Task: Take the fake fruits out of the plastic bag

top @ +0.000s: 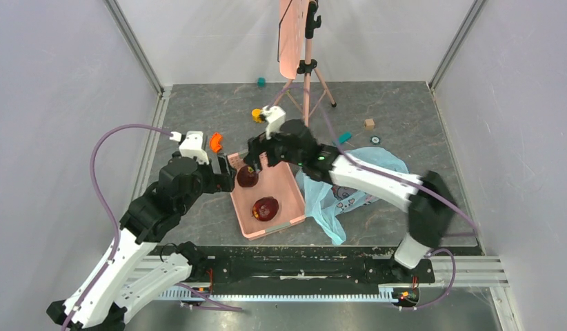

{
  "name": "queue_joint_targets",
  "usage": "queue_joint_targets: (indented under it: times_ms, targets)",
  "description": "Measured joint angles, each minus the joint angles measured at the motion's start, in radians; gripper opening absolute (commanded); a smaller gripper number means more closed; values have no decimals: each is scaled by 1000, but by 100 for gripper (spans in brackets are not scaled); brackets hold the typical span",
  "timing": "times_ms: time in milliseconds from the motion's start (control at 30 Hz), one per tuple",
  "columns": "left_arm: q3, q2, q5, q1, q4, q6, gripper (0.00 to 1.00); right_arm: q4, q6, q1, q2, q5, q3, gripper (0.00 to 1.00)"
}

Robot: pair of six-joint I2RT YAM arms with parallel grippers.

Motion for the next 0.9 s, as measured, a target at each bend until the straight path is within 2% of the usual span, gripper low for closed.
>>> queue_joint_targets:
  times_ms: [300,500,700,900]
  targets:
    - [29,118,85,0,46,0,100,-74,-2,-3,-740,254,-372,91]
    - [55,301,230,0,159,-7,100,-264,86,-56,-1054,413,-632,88]
    - [73,471,314,-23,247,-37,100,-365,151,-174,-1130,426,-811,81]
    - [171,658,333,-82,322,-64,100,-362,158,-319,-1076,373,-886,72]
